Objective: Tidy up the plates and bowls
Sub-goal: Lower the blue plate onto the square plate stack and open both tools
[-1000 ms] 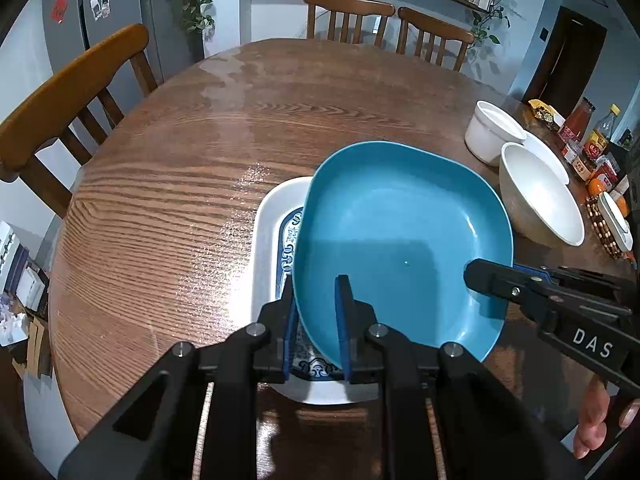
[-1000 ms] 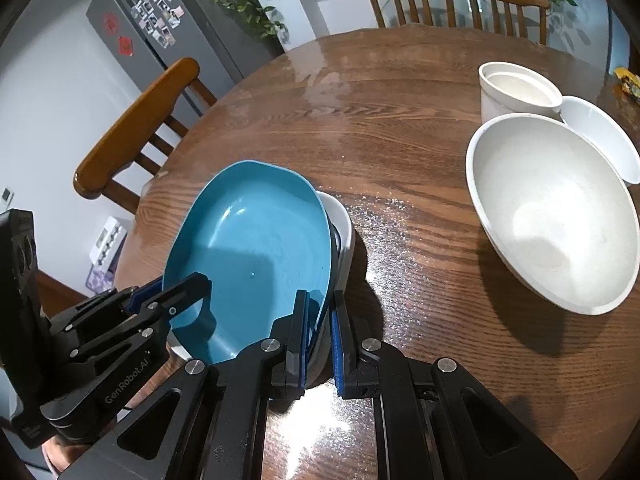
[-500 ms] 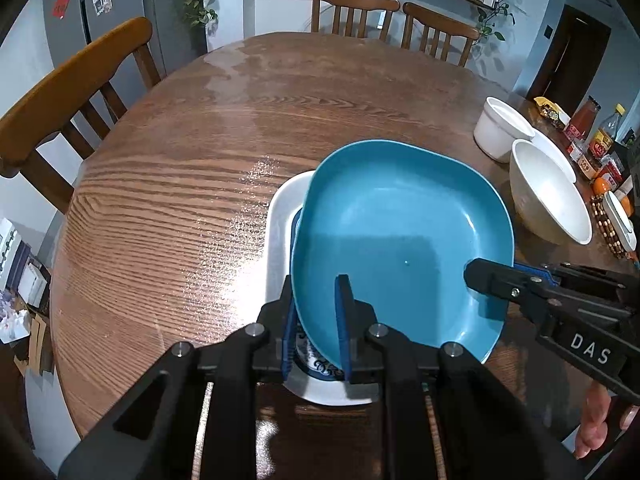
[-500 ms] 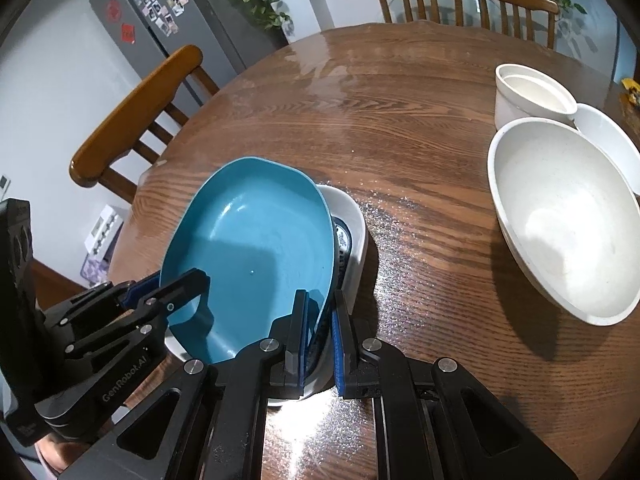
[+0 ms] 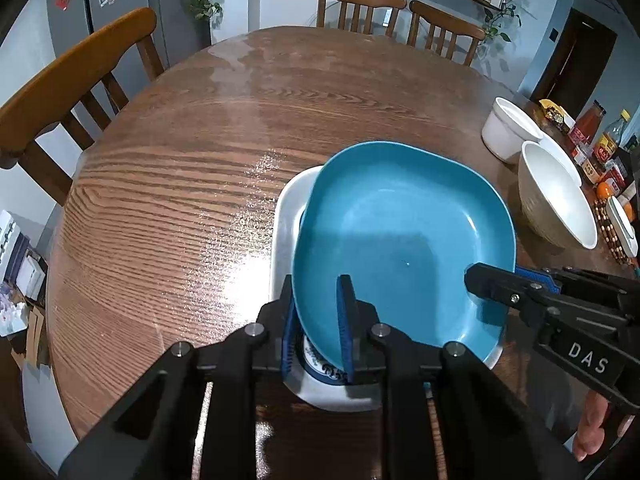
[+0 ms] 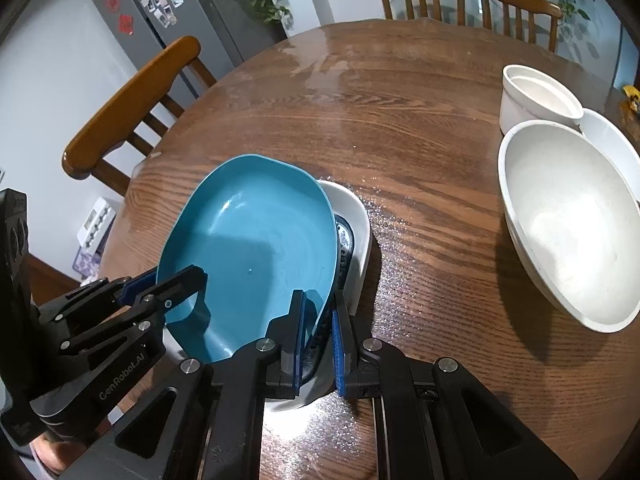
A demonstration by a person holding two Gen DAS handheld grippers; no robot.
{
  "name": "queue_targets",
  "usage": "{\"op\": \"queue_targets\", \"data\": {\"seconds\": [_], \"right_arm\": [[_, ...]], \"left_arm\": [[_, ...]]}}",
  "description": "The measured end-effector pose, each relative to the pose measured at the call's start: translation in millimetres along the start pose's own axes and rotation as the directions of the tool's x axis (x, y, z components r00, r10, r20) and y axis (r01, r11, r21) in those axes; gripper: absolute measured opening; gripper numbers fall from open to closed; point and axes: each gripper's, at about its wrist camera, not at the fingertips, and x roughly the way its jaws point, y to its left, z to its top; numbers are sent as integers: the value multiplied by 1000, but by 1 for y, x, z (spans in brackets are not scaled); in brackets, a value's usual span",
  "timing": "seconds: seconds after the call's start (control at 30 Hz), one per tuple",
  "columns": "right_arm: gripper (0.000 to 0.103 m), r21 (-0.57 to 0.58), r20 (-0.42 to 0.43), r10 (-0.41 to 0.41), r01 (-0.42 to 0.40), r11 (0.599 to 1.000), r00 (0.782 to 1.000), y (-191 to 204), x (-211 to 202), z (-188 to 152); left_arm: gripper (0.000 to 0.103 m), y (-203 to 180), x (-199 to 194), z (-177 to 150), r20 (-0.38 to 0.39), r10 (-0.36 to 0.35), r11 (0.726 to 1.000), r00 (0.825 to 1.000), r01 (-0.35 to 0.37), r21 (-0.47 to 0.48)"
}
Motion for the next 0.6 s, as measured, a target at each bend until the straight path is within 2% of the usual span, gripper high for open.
{"op": "queue_targets", "data": {"seconds": [0.23, 0.53, 0.57, 0.6], "right_arm": [[12, 13, 9, 14, -14, 1000, 1000, -3, -3, 2], [12, 11, 64, 24, -24, 1000, 998, -6, -20, 2], [12, 9, 71, 24, -25, 1000, 997, -6, -22, 2], [12, 6, 81, 24, -25, 1000, 996, -6, -26, 2]], "left_arm": [[24, 1, -2, 1, 9, -15, 1000, 1000, 15, -16], [43, -2, -12, 3, 39, -29, 999, 999, 30, -24], [54, -2, -15, 3, 51, -28, 999, 998, 30, -29], [71, -3, -18, 4, 58, -18, 999, 998, 20, -30]]}}
